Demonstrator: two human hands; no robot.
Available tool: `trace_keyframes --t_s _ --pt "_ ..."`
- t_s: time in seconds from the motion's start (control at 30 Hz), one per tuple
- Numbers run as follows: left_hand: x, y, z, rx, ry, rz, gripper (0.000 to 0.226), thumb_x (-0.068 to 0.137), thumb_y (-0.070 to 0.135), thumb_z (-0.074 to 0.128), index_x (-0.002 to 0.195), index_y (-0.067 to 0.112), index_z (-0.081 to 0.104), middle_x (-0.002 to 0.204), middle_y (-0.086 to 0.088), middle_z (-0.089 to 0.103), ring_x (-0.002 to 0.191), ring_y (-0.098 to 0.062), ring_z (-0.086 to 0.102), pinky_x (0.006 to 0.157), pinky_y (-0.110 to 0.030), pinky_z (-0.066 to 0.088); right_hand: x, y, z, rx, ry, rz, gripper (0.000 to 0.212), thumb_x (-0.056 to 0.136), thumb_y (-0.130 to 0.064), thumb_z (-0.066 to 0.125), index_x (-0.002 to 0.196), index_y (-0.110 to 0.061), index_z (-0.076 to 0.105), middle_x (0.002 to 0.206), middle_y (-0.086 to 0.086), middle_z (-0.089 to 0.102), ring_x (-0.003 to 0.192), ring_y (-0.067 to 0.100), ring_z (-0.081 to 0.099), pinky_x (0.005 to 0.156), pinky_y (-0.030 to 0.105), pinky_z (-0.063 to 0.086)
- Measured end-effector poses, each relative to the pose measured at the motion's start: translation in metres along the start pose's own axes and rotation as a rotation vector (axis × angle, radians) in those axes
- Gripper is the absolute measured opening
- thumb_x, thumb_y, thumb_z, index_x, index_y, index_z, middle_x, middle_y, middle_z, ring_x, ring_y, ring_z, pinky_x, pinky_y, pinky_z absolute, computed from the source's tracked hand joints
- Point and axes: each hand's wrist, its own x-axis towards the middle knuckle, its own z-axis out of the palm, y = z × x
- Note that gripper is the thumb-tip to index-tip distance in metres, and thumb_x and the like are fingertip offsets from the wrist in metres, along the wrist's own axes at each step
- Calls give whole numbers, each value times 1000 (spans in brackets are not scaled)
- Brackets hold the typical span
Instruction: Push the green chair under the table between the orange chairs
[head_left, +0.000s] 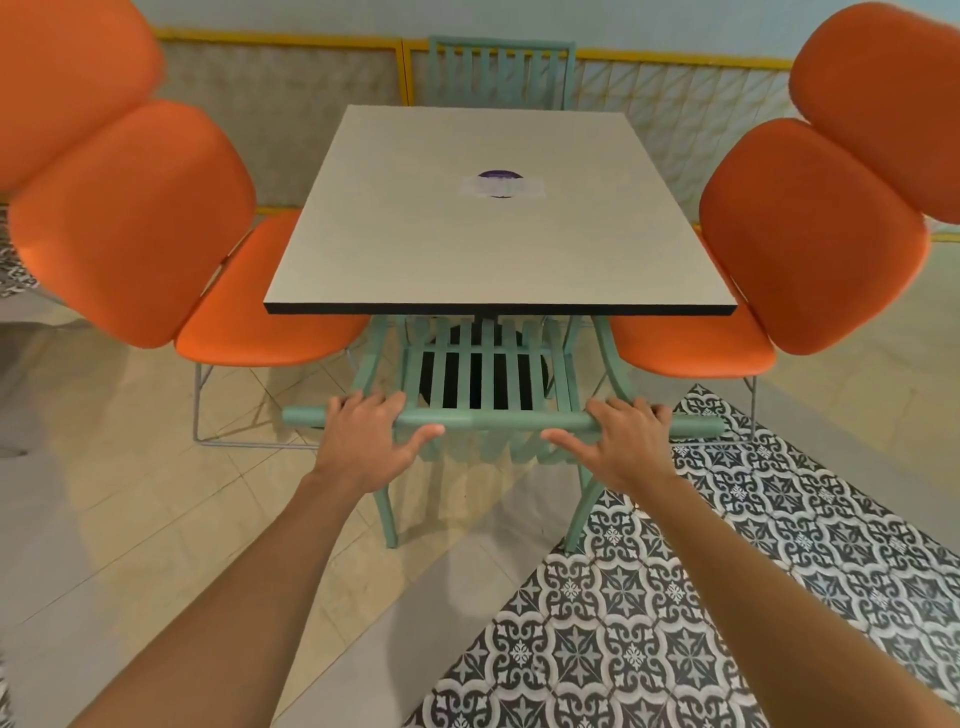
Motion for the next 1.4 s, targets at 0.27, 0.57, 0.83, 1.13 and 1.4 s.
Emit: trace_keyframes --t_s 0.27,0.57,0.83,1.13,1.4 --pt "-2 16 0 5 -41 -9 82 81 82 14 115 22 59 105 -4 66 101 -26 53 91 -46 35 2 15 -4 5 -21 -9 82 65 -97 11 79 -29 55 75 -8 56 77 18 53 87 42 33" --pt "1 25 2 -6 -14 10 83 79 84 12 109 23 61 101 -1 68 96 -24 54 87 -43 36 5 27 -7 17 -42 -7 83 64 -97 10 81 -29 56 77 -8 53 77 18 49 89 43 34" --pt "3 7 0 -33 -31 12 85 78 85 15 114 23 61 99 -2 68 99 -26 56 92 -46 36 2 9 -3 12 -47 5 74 67 -96 17 78 -30 51 80 -6 58 83 20 52 93 47 36" --pt "1 9 1 -23 4 24 83 79 84 16 109 22 62 93 -2 69 93 -26 57 86 -44 36 1 7 -8 -7 -72 11 78 67 -96 14 82 -29 52 85 -4 60 88 22 53 93 47 36" --pt "-2 13 -3 1 -32 -6 82 76 87 17 102 23 61 96 -3 67 93 -26 55 85 -43 35 -1 4 -20 10 -145 26 82 64 -96 14 86 -28 56 87 -5 60 91 21 54 97 47 35"
